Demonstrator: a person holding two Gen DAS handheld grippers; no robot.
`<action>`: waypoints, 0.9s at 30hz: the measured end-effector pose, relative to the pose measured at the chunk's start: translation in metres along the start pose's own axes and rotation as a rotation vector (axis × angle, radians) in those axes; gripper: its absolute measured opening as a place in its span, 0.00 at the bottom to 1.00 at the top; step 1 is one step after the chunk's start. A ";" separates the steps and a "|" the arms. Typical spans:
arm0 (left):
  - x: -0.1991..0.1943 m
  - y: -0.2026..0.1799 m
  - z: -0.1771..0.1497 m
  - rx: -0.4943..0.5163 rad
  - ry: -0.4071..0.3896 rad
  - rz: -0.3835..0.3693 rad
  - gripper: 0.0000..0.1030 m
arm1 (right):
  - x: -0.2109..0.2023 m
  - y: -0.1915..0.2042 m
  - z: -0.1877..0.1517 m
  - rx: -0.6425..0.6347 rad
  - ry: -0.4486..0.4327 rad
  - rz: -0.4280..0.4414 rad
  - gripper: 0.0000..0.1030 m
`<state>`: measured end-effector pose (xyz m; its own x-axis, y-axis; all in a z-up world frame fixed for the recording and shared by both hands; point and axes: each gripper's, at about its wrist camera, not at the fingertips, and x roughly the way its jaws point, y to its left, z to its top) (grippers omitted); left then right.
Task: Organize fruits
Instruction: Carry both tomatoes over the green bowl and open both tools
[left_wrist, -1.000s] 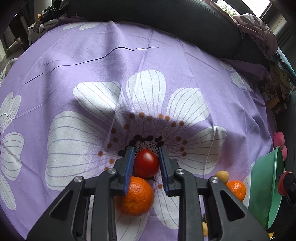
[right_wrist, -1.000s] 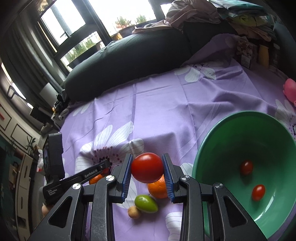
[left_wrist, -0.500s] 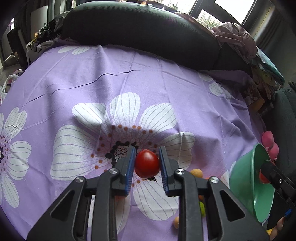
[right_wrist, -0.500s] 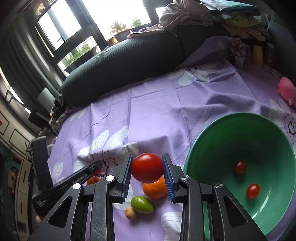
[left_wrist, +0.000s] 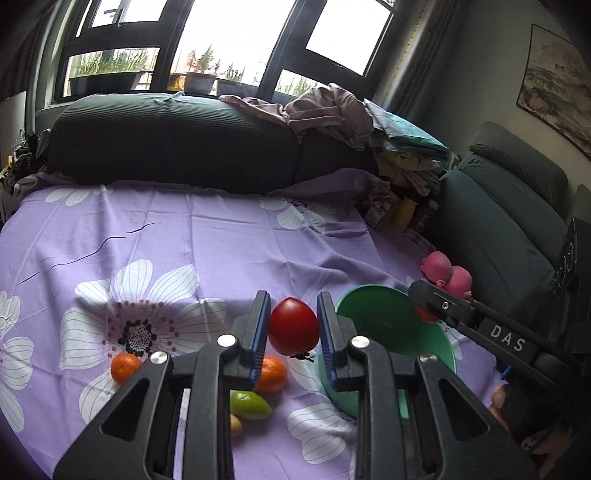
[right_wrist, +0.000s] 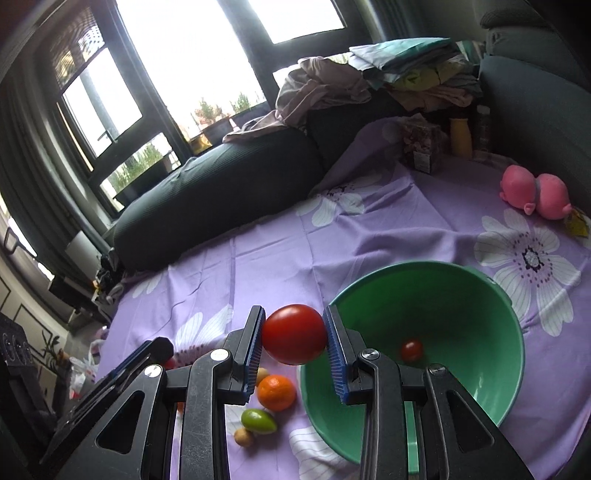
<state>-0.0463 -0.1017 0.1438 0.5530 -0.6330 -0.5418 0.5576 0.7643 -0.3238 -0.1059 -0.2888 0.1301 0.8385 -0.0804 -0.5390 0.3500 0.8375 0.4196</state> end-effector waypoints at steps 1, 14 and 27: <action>0.001 -0.007 -0.001 0.014 0.000 -0.022 0.25 | -0.005 -0.005 0.001 0.014 -0.016 -0.010 0.33; 0.052 -0.072 -0.033 0.120 0.155 -0.178 0.25 | -0.027 -0.058 0.005 0.137 -0.071 -0.228 0.33; 0.091 -0.090 -0.054 0.148 0.275 -0.230 0.25 | -0.001 -0.095 -0.003 0.179 0.051 -0.362 0.33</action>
<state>-0.0795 -0.2217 0.0822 0.2273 -0.7141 -0.6621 0.7420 0.5673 -0.3571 -0.1413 -0.3666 0.0891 0.6274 -0.3228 -0.7086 0.6899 0.6524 0.3136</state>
